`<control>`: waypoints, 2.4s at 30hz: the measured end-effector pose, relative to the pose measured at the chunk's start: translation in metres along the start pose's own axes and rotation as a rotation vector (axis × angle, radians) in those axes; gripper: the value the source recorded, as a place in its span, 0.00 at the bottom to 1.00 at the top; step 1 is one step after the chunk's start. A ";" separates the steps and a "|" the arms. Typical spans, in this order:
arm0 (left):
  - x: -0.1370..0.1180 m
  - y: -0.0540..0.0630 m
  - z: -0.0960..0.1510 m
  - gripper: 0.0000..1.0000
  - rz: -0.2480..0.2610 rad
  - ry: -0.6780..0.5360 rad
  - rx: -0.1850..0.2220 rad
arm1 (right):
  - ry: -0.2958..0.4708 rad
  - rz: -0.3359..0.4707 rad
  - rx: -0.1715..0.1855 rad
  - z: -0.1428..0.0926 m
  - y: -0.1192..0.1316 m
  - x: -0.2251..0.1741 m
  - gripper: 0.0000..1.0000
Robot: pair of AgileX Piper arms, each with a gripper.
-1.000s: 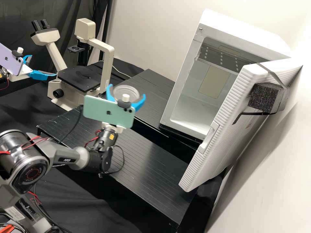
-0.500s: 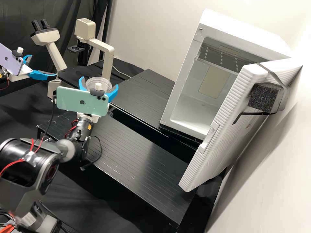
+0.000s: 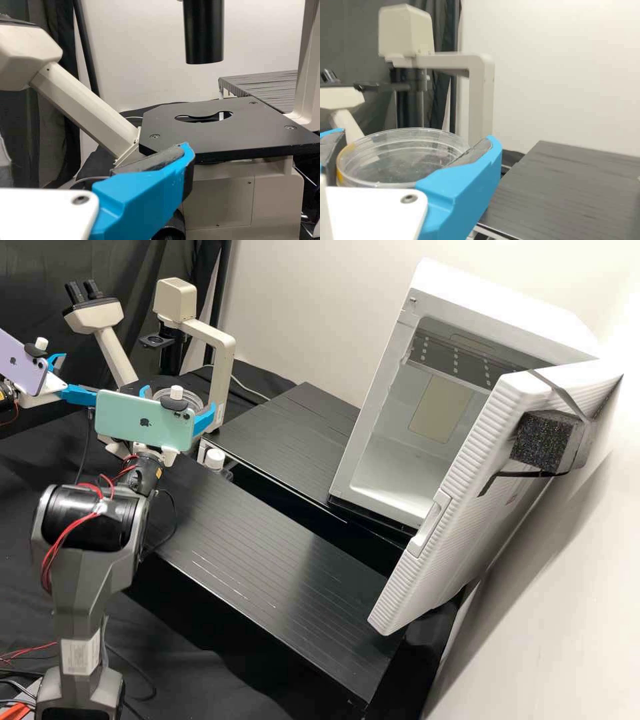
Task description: Take out the petri dish and place it under the microscope.
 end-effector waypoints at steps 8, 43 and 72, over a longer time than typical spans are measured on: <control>0.000 0.000 0.000 1.00 0.000 0.000 0.000 | -0.067 -0.058 -0.028 0.009 -0.027 0.030 0.00; 0.000 0.000 0.000 1.00 0.000 0.000 0.000 | -0.170 -0.148 -0.108 -0.004 -0.062 0.127 0.00; 0.000 0.000 0.000 1.00 0.000 0.000 0.000 | -0.120 -0.170 -0.125 -0.015 -0.096 0.166 0.00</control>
